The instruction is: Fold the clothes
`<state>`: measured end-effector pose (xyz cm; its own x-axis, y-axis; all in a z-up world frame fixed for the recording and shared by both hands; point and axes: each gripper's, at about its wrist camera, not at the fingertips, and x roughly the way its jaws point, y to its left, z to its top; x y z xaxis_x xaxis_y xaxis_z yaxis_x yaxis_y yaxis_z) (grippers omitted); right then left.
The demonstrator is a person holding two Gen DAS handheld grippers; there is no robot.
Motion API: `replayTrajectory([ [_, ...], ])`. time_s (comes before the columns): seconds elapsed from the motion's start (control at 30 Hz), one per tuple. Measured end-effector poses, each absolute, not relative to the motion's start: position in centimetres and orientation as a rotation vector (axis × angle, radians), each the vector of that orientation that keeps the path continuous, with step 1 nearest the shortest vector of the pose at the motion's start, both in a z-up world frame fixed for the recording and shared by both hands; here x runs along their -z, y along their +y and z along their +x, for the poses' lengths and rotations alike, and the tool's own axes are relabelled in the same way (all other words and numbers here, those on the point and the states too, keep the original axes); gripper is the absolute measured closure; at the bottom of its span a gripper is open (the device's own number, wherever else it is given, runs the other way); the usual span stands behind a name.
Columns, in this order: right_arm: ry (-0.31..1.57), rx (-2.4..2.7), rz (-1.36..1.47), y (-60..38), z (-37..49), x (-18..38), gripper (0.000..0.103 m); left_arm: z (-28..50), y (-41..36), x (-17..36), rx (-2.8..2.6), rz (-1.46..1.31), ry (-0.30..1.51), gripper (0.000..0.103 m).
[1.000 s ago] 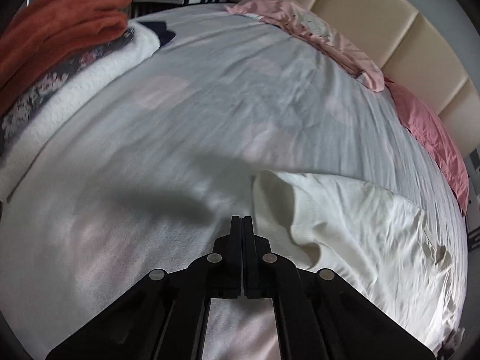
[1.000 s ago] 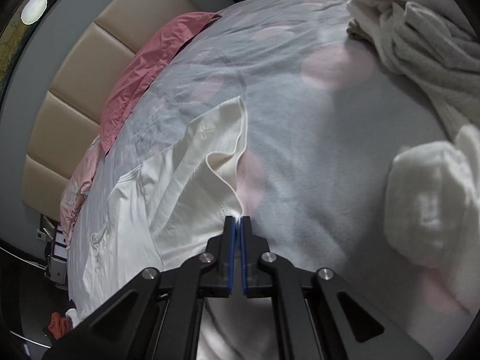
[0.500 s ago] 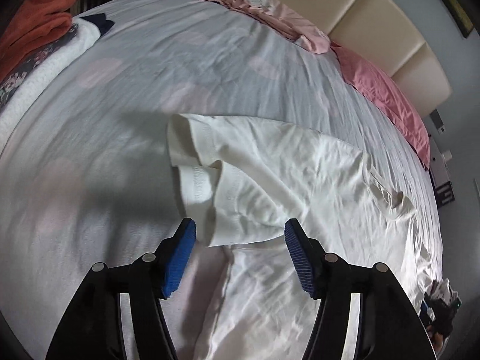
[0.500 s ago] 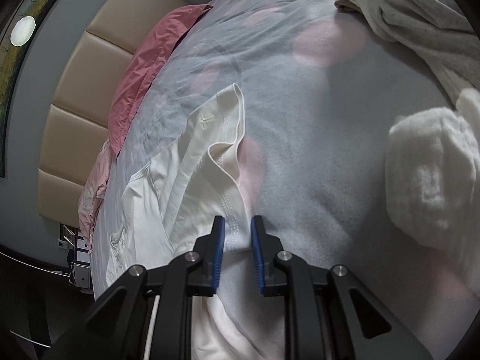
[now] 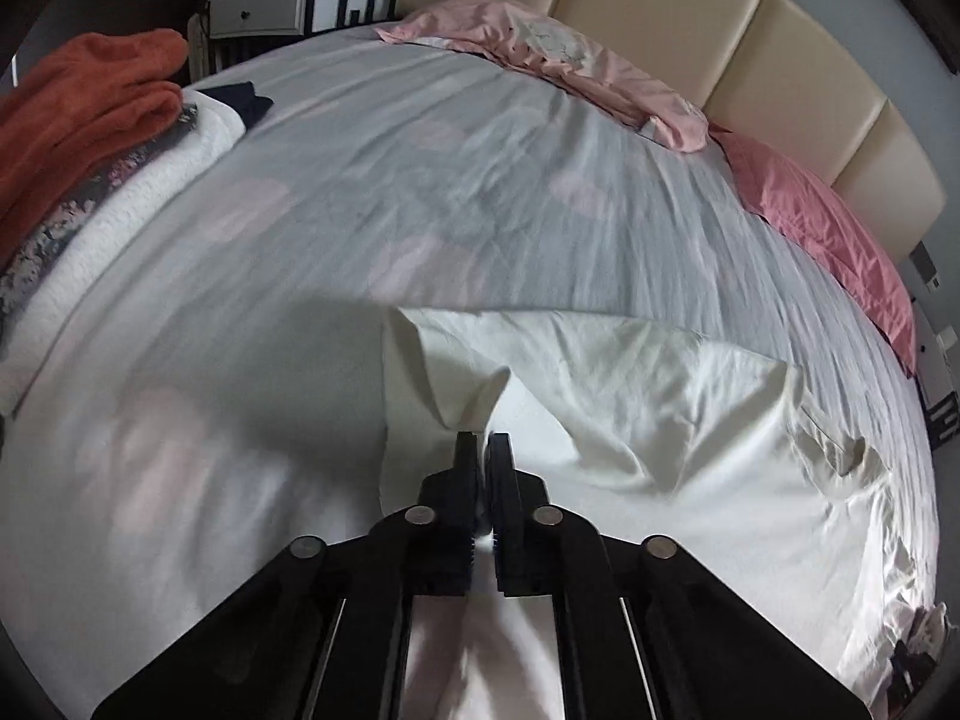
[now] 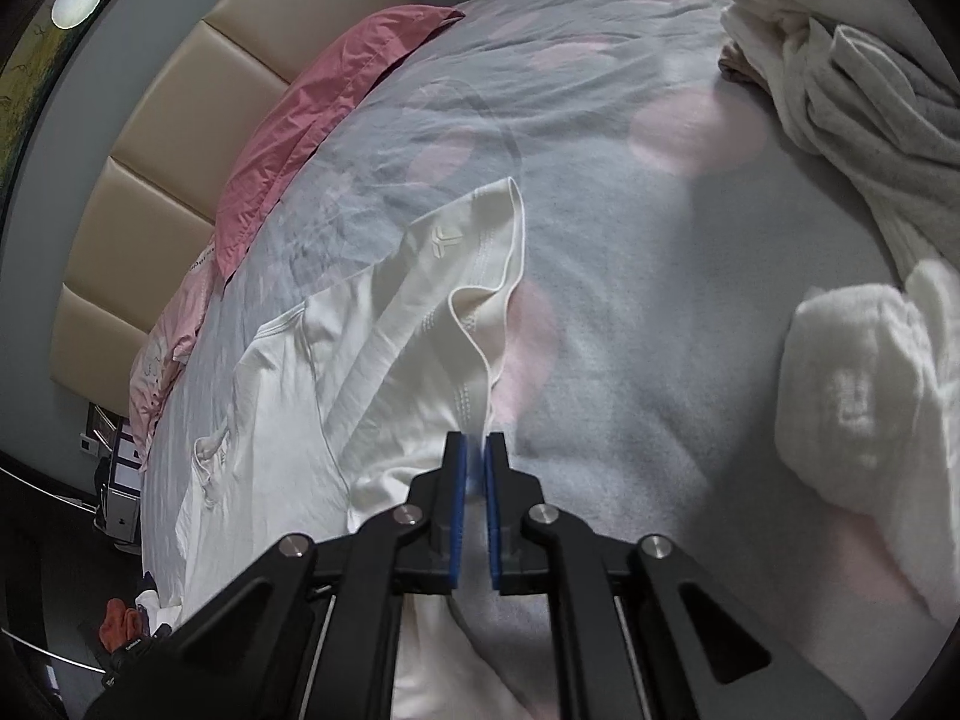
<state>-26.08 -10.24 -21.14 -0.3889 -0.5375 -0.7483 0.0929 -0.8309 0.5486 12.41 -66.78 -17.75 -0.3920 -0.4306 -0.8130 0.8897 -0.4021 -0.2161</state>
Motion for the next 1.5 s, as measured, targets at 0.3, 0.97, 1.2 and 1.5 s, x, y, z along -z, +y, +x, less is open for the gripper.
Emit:
replayTrajectory([
  [0.3,-0.640,2.133,1.558,-10.1,-25.4,21.3,0.089,12.2,-67.4,20.3,1.868,0.953,0.822,0.102],
  [0.97,-0.176,2.313,1.477,-15.0,-23.5,21.5,0.100,12.2,-67.3,20.7,1.878,0.966,0.803,0.101],
  [1.2,-0.256,2.370,1.513,-12.4,-24.2,21.2,0.099,12.7,-67.5,20.1,1.887,0.965,0.822,0.099],
  [1.5,-0.171,2.494,1.393,-11.7,-24.1,17.5,0.087,11.5,-68.2,15.8,1.960,0.970,0.653,0.065],
])
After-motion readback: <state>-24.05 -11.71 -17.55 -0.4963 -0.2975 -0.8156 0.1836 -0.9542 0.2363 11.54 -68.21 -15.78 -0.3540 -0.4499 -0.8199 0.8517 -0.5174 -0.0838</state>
